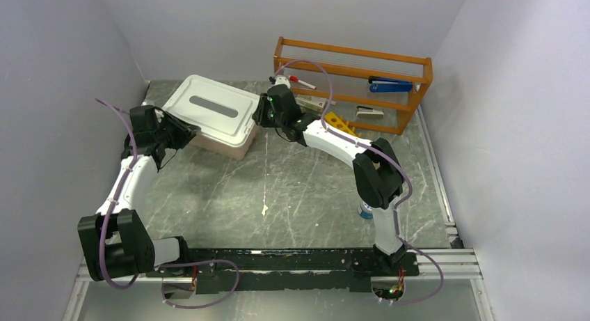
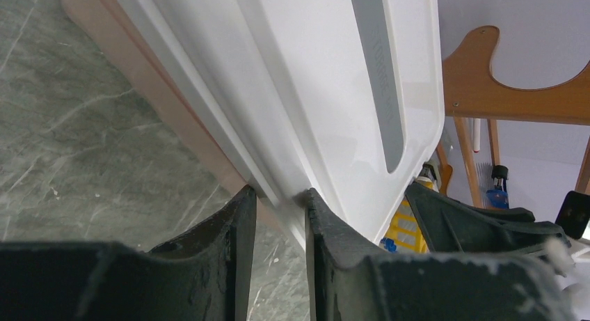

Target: Organize the chemistry lab equipment

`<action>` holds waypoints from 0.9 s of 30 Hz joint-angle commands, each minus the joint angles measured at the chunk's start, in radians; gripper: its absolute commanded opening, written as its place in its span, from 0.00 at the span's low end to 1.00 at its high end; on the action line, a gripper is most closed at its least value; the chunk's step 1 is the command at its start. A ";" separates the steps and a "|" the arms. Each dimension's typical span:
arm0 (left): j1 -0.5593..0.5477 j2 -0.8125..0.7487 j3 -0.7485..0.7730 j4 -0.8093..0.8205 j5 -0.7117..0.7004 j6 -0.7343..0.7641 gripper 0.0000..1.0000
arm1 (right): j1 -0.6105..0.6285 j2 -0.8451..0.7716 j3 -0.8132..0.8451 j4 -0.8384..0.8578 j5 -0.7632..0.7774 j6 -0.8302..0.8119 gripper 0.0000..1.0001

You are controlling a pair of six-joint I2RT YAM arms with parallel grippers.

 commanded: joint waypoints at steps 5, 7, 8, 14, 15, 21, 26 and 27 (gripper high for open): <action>0.012 0.027 0.038 -0.014 0.020 0.053 0.34 | 0.000 0.050 0.080 -0.002 0.014 -0.066 0.27; 0.017 0.024 0.041 -0.023 0.006 0.061 0.36 | -0.004 0.049 0.077 0.017 0.000 -0.081 0.27; 0.022 0.024 0.045 -0.028 0.002 0.066 0.36 | -0.003 0.046 0.073 0.027 -0.010 -0.086 0.27; 0.036 0.024 0.093 -0.096 -0.070 0.111 0.51 | -0.005 0.046 0.079 0.069 -0.050 -0.112 0.29; 0.038 0.023 0.104 -0.110 -0.086 0.119 0.52 | -0.006 0.048 0.083 0.068 -0.050 -0.115 0.30; 0.050 -0.006 0.180 -0.156 -0.173 0.195 0.61 | -0.012 0.040 0.095 0.042 -0.032 -0.129 0.41; 0.050 0.027 0.261 -0.067 -0.046 0.281 0.65 | -0.017 -0.012 0.080 0.040 -0.013 -0.135 0.52; 0.050 0.048 0.281 -0.051 -0.013 0.287 0.65 | -0.018 -0.022 0.080 0.019 -0.013 -0.136 0.54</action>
